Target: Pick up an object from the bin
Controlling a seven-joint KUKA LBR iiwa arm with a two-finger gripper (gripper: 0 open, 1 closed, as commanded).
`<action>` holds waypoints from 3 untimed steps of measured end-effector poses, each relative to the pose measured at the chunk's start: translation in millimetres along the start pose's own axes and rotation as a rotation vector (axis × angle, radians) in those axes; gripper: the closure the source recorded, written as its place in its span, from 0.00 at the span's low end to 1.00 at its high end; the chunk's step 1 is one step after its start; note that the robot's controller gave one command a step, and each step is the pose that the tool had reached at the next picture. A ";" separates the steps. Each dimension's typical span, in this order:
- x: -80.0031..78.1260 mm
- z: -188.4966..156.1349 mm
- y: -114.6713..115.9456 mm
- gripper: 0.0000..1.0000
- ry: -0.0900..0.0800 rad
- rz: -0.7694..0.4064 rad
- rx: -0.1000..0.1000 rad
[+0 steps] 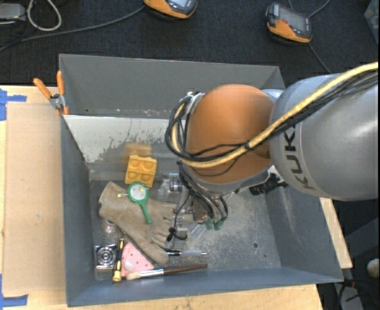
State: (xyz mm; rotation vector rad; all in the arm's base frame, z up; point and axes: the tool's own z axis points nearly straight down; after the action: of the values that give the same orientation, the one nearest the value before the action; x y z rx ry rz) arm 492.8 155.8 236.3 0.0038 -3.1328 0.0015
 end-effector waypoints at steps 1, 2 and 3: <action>-1.7 -3.1 -1.1 0.00 -0.006 0.005 -0.001; 6.4 85.9 29.0 0.00 -0.008 -0.004 -0.002; -47.2 110.3 36.5 0.00 -0.023 -0.139 -0.003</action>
Offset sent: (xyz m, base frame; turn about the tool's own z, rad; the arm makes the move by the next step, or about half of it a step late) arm -0.0119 0.0408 -0.1232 -0.0061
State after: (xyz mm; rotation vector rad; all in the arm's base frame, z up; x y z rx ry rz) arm 539.0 192.3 125.6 0.2232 -3.1475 -0.0035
